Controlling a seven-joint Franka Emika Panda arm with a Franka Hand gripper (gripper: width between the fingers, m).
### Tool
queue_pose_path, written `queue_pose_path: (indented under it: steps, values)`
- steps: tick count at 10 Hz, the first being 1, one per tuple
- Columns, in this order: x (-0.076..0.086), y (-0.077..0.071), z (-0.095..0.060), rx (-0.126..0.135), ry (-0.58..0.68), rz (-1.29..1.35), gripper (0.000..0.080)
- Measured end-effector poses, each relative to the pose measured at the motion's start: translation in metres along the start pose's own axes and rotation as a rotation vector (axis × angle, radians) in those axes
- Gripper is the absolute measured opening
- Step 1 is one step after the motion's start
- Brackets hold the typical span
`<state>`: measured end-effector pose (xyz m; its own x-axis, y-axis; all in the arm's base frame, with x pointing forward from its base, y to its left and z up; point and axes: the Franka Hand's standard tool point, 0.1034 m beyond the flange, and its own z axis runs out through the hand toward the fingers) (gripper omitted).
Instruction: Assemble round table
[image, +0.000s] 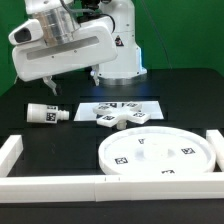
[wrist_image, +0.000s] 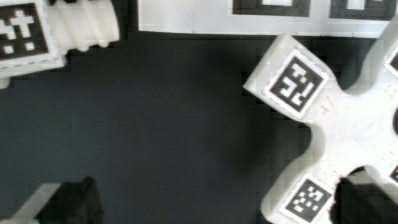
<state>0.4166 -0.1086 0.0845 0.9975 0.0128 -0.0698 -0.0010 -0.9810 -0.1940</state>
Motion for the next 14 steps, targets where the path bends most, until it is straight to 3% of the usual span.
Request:
queue_pose_path:
  steps: [1,4,9,13,14]
  values:
    - [0.0,0.0,0.0,0.001,-0.001,0.004,0.0649]
    - [0.005,0.001,-0.007,0.034,-0.031,0.233,0.0649]
    - [0.004,0.0,-0.005,0.036,-0.036,0.239,0.0649]
    - [0.011,0.003,-0.005,0.076,-0.109,0.384,0.0649]
    - [0.013,0.004,-0.007,0.065,-0.08,0.335,0.0649]
